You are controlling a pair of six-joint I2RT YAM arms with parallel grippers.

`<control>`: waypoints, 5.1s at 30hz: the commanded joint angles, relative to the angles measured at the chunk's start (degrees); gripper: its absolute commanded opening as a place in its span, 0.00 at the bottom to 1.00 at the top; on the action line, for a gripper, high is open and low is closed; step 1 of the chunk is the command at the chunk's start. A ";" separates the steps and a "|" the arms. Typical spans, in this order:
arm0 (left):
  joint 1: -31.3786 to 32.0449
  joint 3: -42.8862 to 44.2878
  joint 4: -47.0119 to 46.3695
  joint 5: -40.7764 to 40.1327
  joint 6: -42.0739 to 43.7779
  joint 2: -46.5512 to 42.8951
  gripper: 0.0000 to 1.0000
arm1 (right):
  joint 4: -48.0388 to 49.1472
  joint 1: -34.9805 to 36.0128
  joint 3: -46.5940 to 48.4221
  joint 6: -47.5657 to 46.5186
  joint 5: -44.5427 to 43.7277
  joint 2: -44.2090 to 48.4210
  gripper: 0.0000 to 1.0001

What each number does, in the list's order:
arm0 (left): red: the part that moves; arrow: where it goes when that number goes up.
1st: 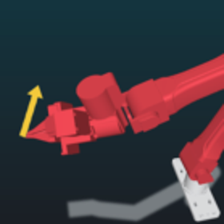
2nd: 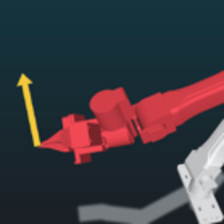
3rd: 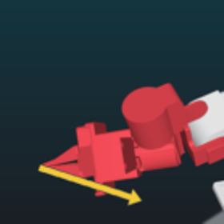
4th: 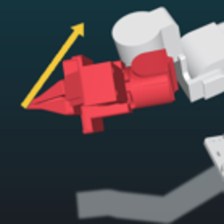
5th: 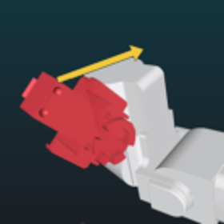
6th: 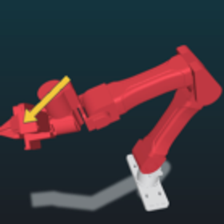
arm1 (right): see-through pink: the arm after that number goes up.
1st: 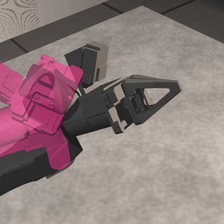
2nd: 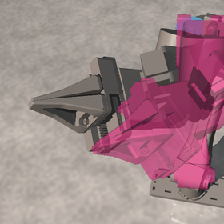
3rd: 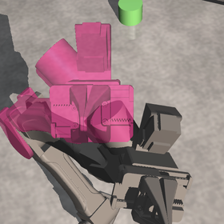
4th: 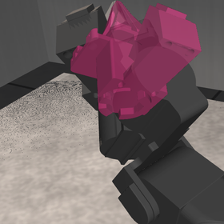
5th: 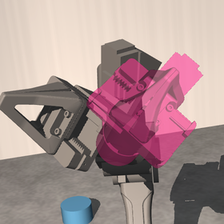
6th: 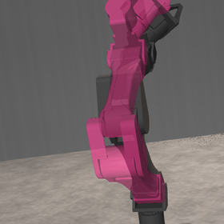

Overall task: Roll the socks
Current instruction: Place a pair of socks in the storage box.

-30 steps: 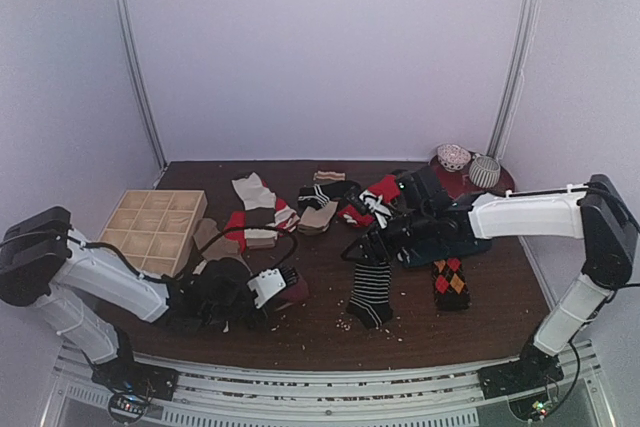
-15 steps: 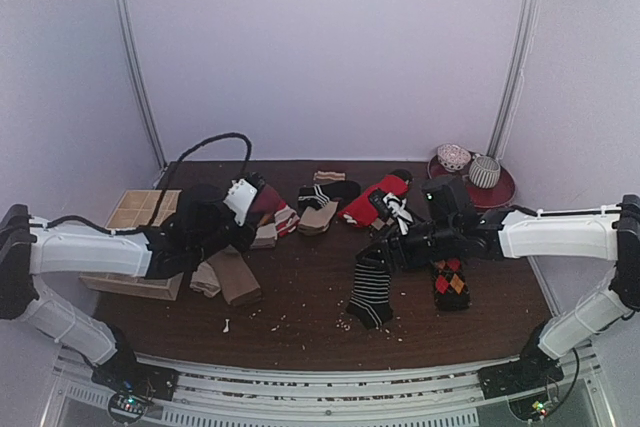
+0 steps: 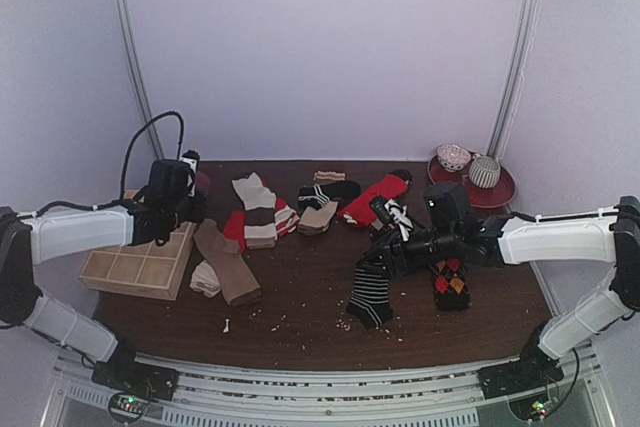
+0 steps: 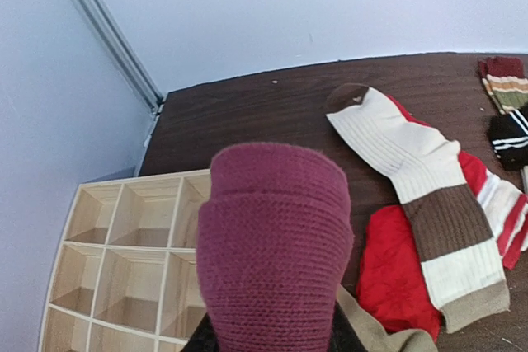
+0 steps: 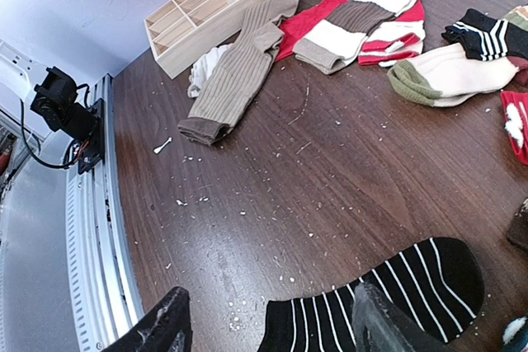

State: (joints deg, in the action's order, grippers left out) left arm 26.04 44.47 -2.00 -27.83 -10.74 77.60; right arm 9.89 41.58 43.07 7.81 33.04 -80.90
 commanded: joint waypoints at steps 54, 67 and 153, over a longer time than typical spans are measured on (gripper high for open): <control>-31.07 5.40 0.15 40.93 47.03 14.77 0.00 | 4.53 -0.27 -1.59 2.12 8.59 -2.01 0.64; -32.48 10.61 10.20 43.23 50.50 19.75 0.00 | 4.45 -0.25 -1.15 1.94 9.21 -3.12 0.63; -28.16 1.40 13.33 38.19 43.13 13.16 0.00 | 5.73 -0.22 -2.31 3.61 11.77 1.16 0.63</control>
State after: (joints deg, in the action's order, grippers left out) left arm -2.61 45.87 10.72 13.08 33.50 87.59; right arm 15.16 41.43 41.60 10.98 44.03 -81.54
